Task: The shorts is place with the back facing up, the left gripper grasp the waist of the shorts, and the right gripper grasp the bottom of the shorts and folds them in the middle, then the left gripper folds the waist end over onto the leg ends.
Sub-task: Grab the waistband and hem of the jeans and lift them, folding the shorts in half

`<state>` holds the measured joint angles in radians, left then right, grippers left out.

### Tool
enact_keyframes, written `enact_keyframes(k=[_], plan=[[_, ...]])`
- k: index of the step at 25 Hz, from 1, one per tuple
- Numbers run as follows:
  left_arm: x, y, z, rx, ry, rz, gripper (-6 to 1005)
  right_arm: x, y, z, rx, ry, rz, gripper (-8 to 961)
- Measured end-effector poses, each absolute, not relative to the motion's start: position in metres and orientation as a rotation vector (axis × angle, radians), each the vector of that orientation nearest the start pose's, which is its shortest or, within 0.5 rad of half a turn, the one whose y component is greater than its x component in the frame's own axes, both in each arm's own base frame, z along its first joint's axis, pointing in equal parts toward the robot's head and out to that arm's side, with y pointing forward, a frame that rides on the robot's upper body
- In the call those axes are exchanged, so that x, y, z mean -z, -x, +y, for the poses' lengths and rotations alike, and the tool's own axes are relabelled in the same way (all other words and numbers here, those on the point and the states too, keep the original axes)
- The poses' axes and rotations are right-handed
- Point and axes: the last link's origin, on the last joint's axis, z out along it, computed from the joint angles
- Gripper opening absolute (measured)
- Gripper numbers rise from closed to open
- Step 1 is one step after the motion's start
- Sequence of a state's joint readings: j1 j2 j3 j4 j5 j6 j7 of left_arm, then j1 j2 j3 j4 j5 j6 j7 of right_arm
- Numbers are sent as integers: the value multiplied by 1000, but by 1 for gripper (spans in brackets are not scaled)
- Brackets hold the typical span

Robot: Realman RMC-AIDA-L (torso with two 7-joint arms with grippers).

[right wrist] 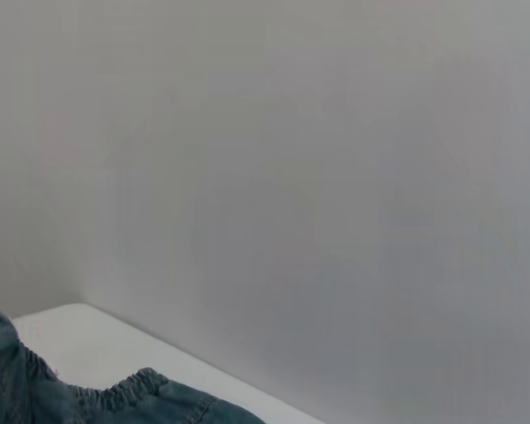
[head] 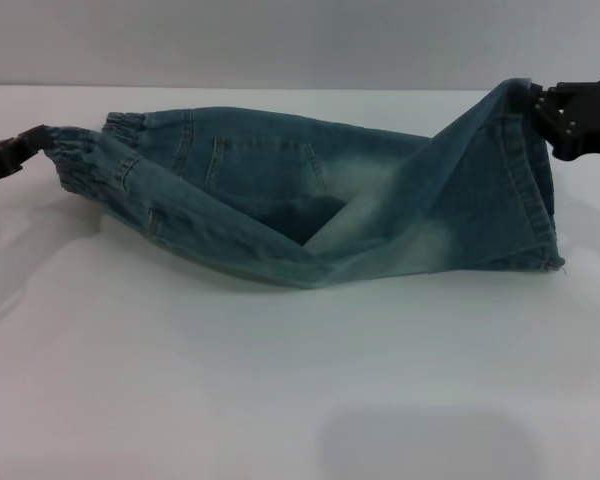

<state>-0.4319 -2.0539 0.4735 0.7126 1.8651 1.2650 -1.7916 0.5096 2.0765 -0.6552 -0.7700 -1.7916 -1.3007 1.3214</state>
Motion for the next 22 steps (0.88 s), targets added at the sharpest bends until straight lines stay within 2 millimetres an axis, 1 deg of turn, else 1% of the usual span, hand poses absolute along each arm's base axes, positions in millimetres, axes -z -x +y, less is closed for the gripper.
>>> enact_keyframes(k=[6,12,18,22], plan=[[-79,333,351,879,1939,-1204,32,-58,-272,372,-752,2248,458,-1],[-81,334,354,887,1900,-1200,32,-61,-279,369,-748,2214,465,-2],[-81,338,361,855,1863,-1207,31,-64,-296,369,-707,2132,536,-2],[-79,340,364,838,1843,-1214,30,-60,-305,369,-674,2107,562,-1]])
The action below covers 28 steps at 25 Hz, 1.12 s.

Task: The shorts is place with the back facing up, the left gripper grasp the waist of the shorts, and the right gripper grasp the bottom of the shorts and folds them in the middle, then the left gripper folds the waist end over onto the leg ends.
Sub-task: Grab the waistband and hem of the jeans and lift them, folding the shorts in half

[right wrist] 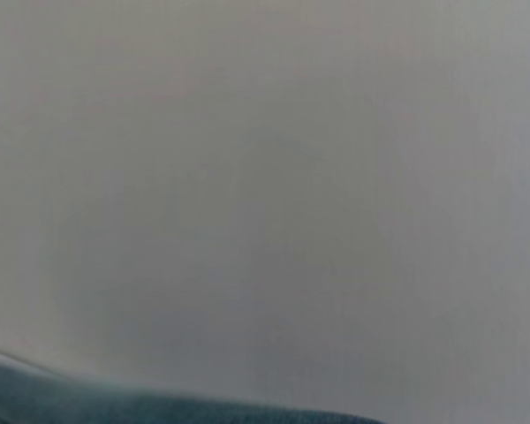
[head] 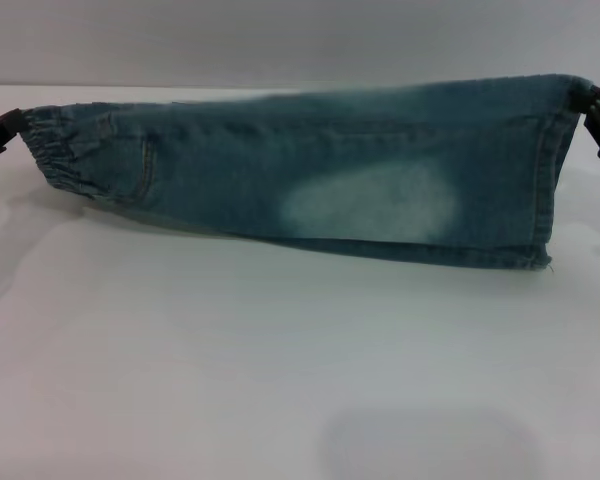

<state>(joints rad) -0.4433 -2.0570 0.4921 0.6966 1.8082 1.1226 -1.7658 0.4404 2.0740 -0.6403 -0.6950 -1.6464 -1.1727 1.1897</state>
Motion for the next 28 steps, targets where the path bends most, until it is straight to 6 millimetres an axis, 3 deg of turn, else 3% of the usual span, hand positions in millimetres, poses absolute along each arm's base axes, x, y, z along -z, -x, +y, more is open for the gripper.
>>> enact_keyframes(k=[11,28], plan=[[-64,335,376,803,1861,-1209,32,-49,-314,369,-624,2109,584,-1],[-57,309,407,774,1895,-1129,35,-36,-323,373,-557,2077,600,-2]])
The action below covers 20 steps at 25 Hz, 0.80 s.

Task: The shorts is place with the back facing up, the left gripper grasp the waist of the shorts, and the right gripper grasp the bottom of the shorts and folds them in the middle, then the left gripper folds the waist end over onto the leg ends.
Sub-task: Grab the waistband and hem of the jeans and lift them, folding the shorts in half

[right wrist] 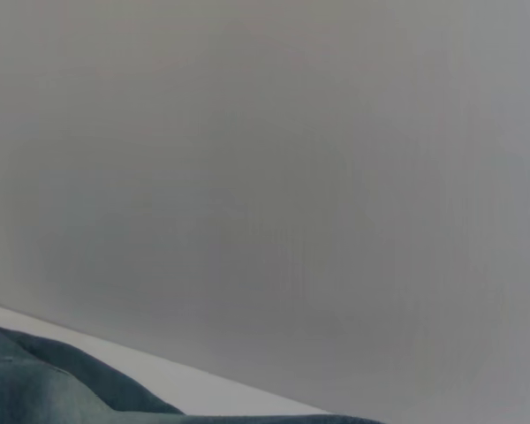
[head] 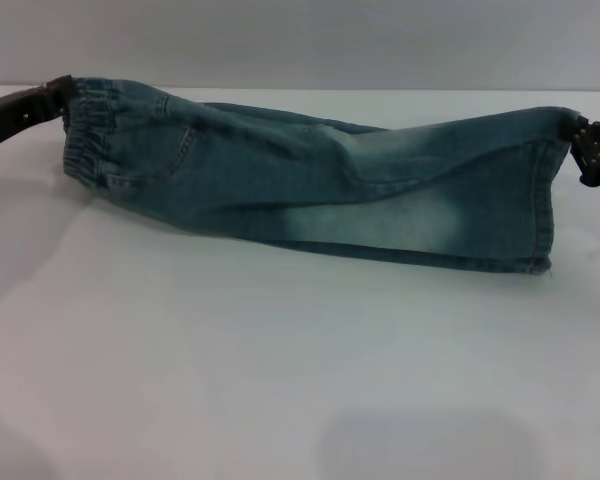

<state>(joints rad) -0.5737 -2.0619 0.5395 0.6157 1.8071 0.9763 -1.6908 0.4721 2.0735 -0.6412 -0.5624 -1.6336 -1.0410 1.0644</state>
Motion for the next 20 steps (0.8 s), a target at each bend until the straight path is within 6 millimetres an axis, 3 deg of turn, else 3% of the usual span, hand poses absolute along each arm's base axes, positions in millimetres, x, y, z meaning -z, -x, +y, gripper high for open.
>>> enact_keyframes(k=[20], plan=[[-48,298,427,654,1889,-1077,39,-32,-326,378,-557,2016,604,-1]])
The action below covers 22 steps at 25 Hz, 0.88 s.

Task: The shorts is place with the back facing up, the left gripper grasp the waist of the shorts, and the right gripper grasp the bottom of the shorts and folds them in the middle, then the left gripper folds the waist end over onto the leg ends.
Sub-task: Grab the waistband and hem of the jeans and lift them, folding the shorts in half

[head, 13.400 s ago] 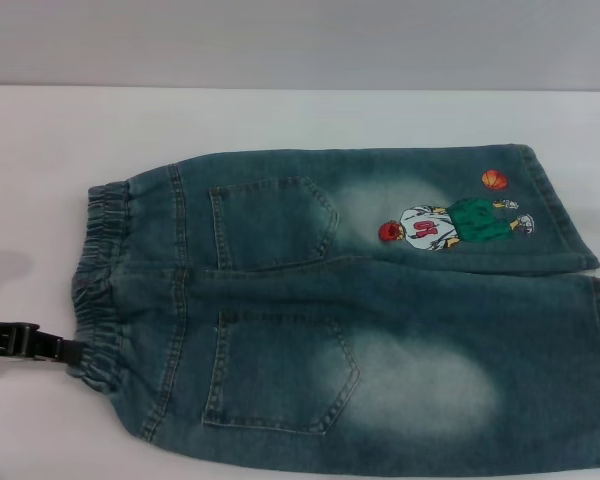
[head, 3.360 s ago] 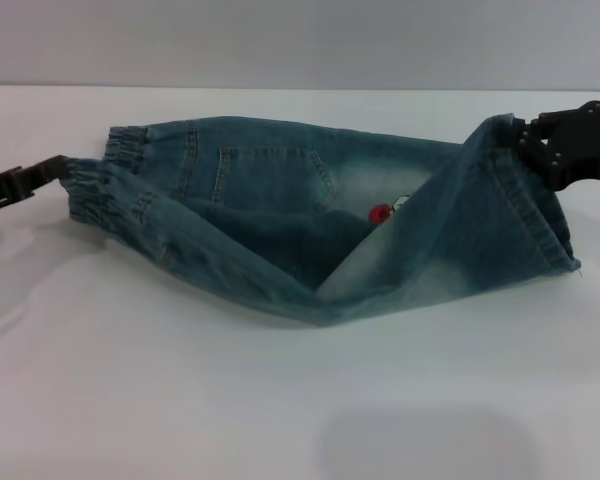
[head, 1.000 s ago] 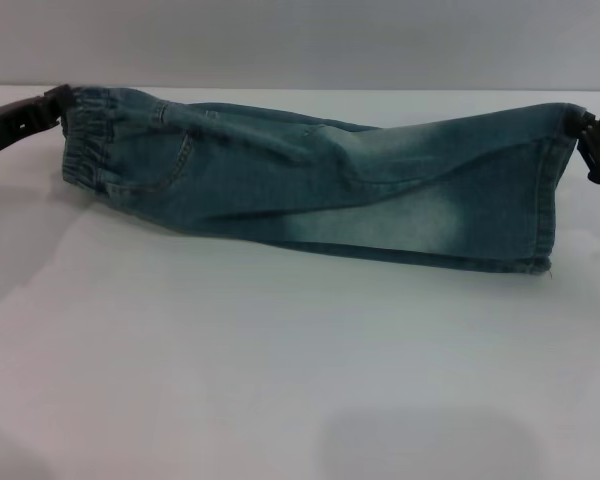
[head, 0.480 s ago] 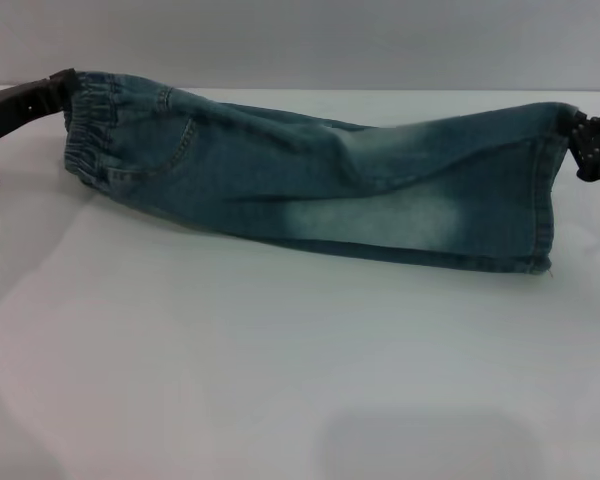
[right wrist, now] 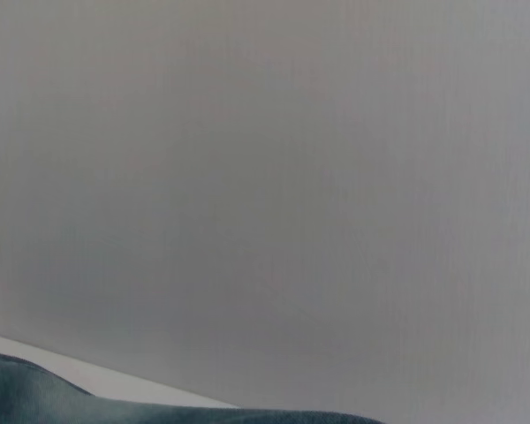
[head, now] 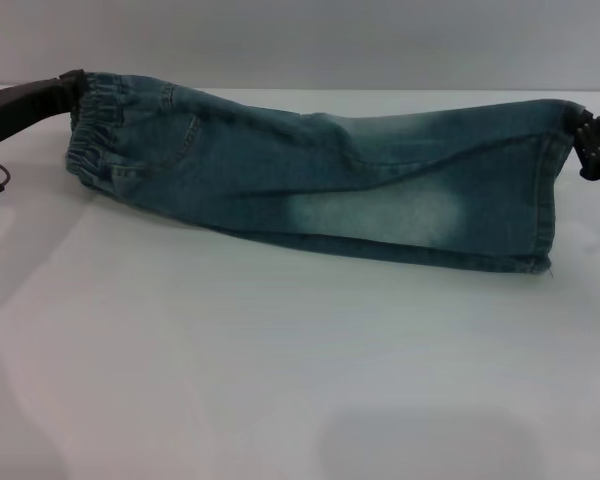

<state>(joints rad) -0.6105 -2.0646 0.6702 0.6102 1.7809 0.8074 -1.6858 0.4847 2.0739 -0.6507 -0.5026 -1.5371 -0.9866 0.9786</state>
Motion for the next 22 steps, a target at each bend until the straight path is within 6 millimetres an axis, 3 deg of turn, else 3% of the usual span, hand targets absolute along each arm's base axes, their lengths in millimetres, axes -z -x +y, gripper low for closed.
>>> enact_keyframes(k=[22], plan=[[-35,301,427,617,1899,-1082,44,-26,-334,379,-495,1997,633,13]])
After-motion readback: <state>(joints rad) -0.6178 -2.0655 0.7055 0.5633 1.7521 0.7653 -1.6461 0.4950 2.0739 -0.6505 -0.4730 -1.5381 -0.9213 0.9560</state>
